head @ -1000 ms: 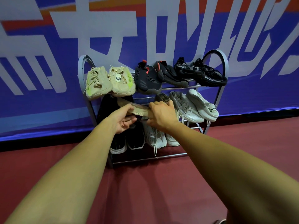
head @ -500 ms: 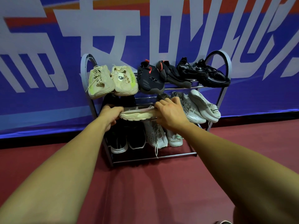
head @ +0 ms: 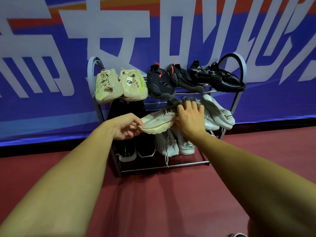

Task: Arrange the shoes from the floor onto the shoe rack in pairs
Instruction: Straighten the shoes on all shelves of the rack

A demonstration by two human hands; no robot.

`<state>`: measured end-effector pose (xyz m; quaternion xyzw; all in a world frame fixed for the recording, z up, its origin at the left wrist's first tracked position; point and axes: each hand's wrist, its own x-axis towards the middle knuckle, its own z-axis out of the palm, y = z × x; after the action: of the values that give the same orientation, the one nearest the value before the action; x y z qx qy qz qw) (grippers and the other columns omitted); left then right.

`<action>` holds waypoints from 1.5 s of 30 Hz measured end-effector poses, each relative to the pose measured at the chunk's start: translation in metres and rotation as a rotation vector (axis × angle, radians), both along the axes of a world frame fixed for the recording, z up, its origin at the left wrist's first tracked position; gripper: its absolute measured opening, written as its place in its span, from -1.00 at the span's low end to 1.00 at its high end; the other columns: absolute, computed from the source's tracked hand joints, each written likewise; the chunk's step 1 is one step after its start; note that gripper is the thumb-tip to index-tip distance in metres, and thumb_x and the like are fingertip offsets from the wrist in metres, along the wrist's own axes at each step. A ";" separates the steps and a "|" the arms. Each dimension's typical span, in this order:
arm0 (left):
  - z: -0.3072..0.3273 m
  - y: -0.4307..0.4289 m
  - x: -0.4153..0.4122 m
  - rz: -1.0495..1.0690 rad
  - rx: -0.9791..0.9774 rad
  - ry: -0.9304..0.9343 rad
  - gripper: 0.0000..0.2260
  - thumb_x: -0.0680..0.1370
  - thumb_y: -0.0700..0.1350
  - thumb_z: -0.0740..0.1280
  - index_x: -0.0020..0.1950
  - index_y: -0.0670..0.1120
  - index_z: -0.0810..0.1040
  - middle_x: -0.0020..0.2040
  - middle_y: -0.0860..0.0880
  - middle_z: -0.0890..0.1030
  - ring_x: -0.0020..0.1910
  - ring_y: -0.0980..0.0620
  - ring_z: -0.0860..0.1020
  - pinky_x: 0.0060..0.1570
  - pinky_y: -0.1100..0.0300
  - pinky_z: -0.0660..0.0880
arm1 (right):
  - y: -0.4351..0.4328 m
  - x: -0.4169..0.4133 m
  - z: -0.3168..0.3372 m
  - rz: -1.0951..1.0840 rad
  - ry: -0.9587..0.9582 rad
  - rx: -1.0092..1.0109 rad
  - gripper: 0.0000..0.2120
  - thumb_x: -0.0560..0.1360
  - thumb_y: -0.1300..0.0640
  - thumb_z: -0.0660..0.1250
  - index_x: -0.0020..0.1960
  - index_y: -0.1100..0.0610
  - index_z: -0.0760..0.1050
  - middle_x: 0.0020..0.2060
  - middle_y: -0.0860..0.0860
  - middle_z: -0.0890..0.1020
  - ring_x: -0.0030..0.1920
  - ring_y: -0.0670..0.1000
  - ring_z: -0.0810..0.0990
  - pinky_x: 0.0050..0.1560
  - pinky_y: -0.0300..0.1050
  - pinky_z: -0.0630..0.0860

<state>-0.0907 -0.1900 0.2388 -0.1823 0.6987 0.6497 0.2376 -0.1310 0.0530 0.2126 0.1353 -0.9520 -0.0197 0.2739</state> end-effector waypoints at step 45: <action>-0.021 0.058 -0.038 0.267 -0.420 0.252 -0.52 0.23 0.03 0.63 -0.05 -0.24 0.59 -0.26 -0.12 0.66 -0.37 0.04 0.60 -0.57 0.35 0.38 | -0.026 -0.024 -0.010 -0.007 -0.744 -1.093 -0.94 0.43 0.14 0.47 -0.12 0.06 0.62 -0.12 0.09 0.71 -0.08 0.06 0.68 -0.06 -0.05 0.62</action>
<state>-0.1283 -0.1315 0.2183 -0.2357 0.8118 0.5339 0.0182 -0.1548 0.0269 0.2024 -0.0285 -0.8564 0.5137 -0.0441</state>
